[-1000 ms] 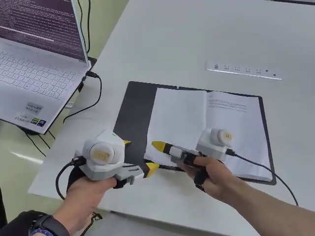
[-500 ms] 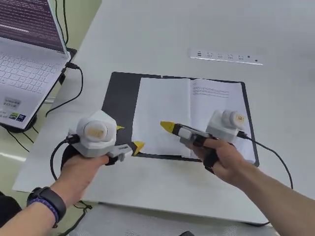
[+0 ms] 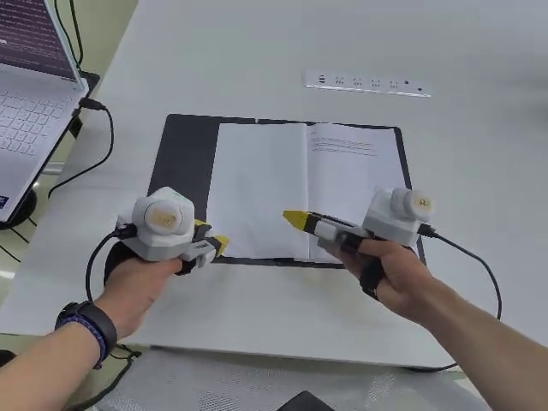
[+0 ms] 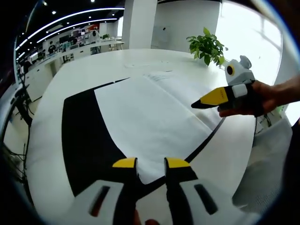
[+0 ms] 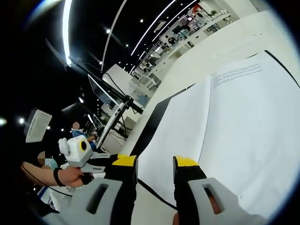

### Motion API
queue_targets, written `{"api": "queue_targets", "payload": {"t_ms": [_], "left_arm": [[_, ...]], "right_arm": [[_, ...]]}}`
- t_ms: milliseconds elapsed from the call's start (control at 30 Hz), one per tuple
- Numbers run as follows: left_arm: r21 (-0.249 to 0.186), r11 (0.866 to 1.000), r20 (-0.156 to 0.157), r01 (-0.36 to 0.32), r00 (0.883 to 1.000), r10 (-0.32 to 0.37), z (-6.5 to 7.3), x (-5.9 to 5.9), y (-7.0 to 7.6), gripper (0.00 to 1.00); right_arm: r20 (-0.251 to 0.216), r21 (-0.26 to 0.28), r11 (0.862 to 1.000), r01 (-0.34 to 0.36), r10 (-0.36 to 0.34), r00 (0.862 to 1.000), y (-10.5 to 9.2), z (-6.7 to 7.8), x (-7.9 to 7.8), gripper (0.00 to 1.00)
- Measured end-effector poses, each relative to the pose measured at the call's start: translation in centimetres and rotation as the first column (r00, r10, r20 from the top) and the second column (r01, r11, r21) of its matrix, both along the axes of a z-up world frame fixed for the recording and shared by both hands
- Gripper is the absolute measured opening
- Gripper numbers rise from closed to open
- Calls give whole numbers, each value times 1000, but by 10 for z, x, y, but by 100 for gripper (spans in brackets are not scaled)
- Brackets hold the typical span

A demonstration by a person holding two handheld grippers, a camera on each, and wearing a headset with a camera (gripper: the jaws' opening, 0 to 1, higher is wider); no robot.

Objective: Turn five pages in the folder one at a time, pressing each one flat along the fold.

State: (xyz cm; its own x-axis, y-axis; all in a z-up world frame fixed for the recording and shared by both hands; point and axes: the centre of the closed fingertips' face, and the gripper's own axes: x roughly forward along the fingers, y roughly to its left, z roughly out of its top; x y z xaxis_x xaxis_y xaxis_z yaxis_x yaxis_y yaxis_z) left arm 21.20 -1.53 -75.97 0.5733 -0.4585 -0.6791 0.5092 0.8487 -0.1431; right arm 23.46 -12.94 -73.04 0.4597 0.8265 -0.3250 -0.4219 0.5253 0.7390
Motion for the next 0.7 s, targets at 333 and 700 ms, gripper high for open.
{"api": "queue_targets", "payload": {"t_ms": [333, 700], "left_arm": [[12, 1000, -16, -21, 1000, 22, -12, -4, 5, 7], [114, 993, 0, 26, 1000, -26, -23, -6, 14, 0]], "right_arm": [[-17, 19, 1000, 21, -21, 1000, -5, -1, 9, 26], [25, -40, 998, -43, 44, 999, 2, -2, 15, 21]]}}
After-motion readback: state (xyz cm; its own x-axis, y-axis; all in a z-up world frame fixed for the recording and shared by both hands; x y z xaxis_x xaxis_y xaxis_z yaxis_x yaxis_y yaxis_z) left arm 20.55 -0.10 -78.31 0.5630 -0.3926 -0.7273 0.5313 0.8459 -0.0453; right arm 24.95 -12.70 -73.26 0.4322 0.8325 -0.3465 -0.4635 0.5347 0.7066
